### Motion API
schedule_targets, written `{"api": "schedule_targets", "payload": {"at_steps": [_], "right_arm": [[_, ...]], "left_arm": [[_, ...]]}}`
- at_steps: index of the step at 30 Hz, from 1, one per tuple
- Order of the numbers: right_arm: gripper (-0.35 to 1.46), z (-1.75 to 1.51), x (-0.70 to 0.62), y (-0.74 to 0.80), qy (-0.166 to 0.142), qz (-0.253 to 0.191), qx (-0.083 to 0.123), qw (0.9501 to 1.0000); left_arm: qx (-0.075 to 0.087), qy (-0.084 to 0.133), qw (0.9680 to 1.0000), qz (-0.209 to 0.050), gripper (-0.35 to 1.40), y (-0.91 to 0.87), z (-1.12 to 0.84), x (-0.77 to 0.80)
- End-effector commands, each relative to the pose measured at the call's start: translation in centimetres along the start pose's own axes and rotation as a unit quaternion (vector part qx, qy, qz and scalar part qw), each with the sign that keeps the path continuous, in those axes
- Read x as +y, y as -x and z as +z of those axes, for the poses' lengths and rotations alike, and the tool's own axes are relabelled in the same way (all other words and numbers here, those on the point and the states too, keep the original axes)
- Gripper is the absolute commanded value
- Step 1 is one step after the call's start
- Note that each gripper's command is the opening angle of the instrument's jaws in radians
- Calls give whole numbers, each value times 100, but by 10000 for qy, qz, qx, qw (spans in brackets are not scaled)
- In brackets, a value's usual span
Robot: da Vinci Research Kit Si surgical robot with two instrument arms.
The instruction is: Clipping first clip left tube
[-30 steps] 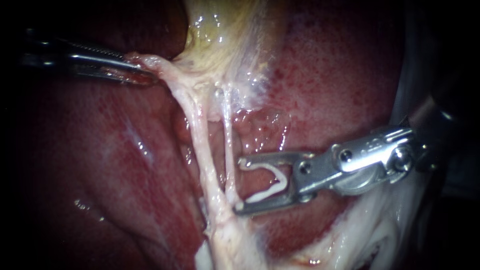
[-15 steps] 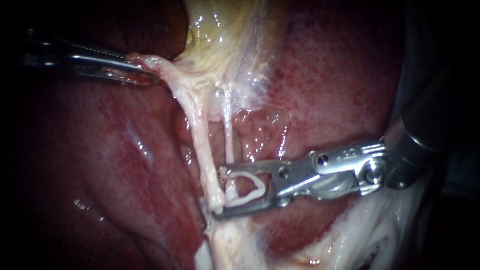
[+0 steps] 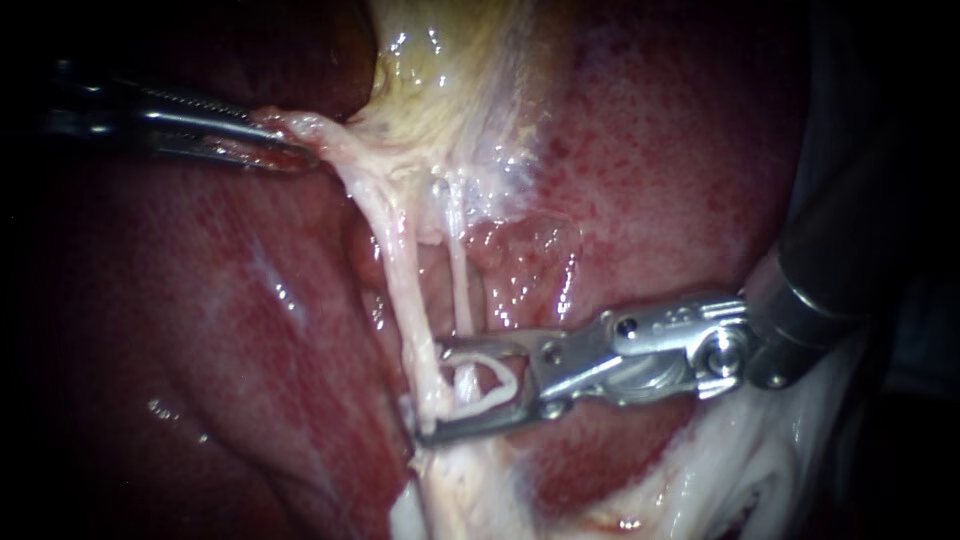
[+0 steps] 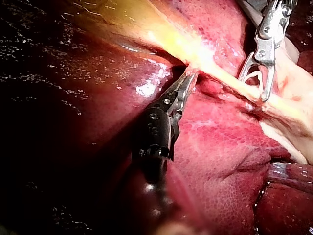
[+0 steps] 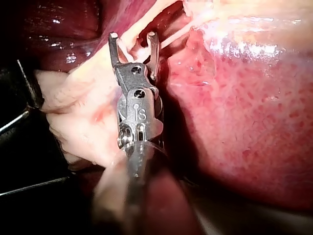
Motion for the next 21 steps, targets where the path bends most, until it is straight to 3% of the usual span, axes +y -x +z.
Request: {"api": "schedule_targets", "payload": {"at_steps": [1,10,15,21], "right_arm": [[50,2,-1,-1,-14,25,34,10000],[50,27,-13,-19,-387,121,321,9987],[50,33,-27,-27,-671,178,457,9965],[49,35,-48,-39,-798,140,460,9956]], "left_arm": [[-2,14,10000,0,-35,0,0,0],[-1,9,10000,0,-35,0,2,0],[-1,10,10000,1,-35,0,2,0],[-2,11,10000,2,-35,1,1,-1]]}}
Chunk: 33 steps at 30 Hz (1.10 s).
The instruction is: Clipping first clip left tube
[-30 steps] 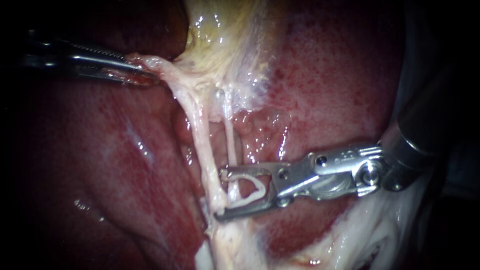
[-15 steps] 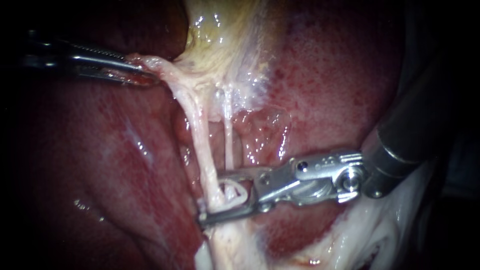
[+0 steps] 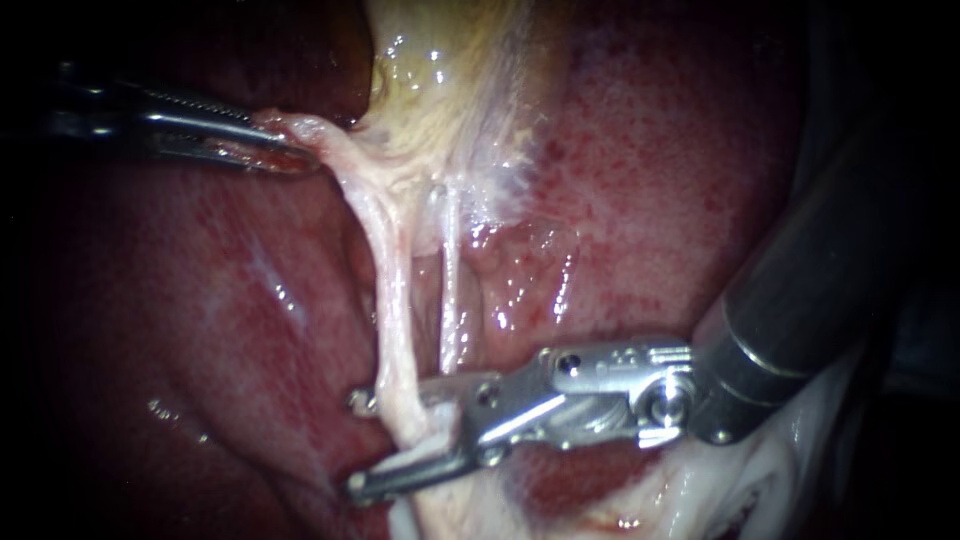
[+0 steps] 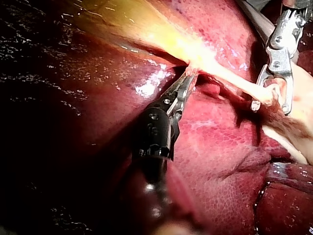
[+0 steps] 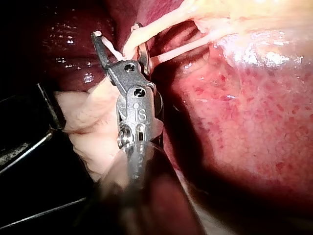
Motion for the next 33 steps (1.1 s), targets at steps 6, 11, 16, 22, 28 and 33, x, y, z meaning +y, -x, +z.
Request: {"api": "schedule_targets", "payload": {"at_steps": [6,11,16,22,28,33], "right_arm": [[43,-4,-7,-10,-35,71,1,10000],[24,-15,-6,-14,-61,90,9,9999],[0,-21,-5,-14,-74,182,10,9998],[-28,-23,-4,-13,-77,359,10,9993],[-35,-29,-2,-10,-80,801,11,9968],[-35,-29,-2,-9,-85,828,8,9965]], "left_arm": [[0,1,10000,0,-35,0,0,0],[0,1,10000,0,-35,0,0,0],[0,1,10000,0,-35,0,0,0],[0,2,10000,1,-35,0,0,-1],[0,2,10000,1,-35,0,0,-2],[0,3,10000,1,-35,1,0,-4]]}}
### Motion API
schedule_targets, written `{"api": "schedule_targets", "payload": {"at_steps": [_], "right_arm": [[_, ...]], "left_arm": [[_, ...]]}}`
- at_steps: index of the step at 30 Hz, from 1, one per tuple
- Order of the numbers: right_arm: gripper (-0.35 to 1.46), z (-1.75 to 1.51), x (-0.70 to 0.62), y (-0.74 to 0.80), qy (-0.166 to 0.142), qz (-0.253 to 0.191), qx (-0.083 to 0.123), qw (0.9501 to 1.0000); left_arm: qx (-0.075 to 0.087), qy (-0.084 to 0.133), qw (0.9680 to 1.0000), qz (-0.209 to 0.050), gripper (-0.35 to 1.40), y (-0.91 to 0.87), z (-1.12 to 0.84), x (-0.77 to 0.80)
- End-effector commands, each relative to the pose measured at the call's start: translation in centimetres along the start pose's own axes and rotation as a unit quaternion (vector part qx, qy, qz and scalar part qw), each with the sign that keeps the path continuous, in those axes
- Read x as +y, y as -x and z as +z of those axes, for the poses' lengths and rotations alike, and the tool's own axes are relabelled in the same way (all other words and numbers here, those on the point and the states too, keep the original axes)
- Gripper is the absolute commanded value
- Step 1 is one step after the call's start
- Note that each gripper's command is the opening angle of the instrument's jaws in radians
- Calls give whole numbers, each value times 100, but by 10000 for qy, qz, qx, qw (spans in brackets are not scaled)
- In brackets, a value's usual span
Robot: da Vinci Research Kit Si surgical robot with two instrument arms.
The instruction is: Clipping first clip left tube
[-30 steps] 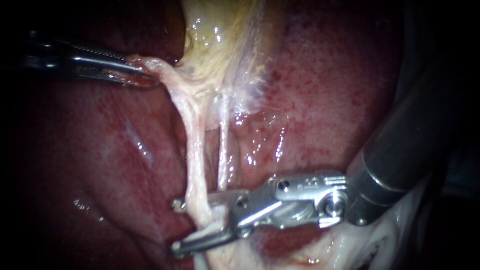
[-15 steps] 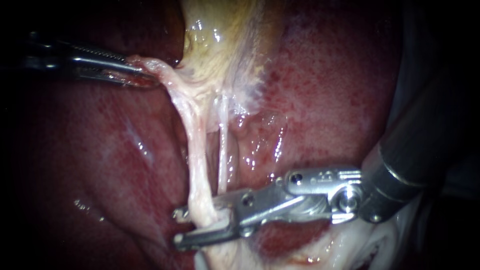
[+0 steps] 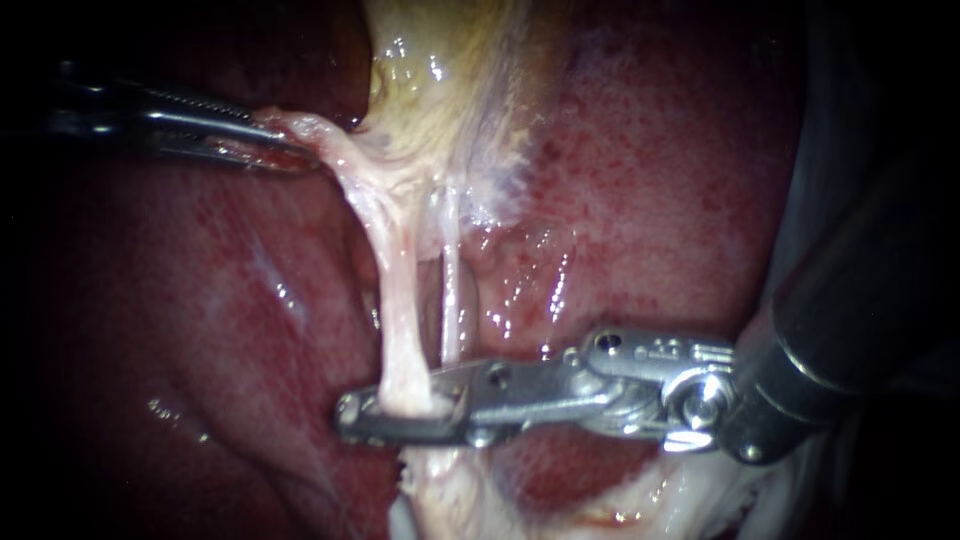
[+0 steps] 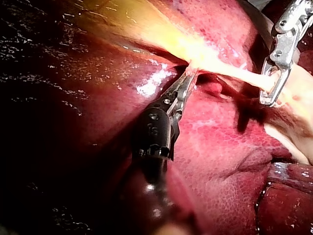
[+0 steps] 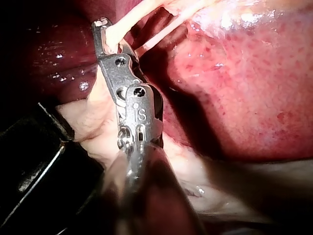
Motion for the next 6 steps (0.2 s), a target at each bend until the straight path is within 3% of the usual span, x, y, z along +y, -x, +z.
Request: {"api": "schedule_targets", "payload": {"at_steps": [1,6], "right_arm": [[-35,0,0,1,-7,0,-6,10000],[-35,1,5,4,-1,82,-8,10000]], "left_arm": [[0,0,10000,-2,-35,0,0,0],[0,0,10000,-3,-35,0,0,0]]}}
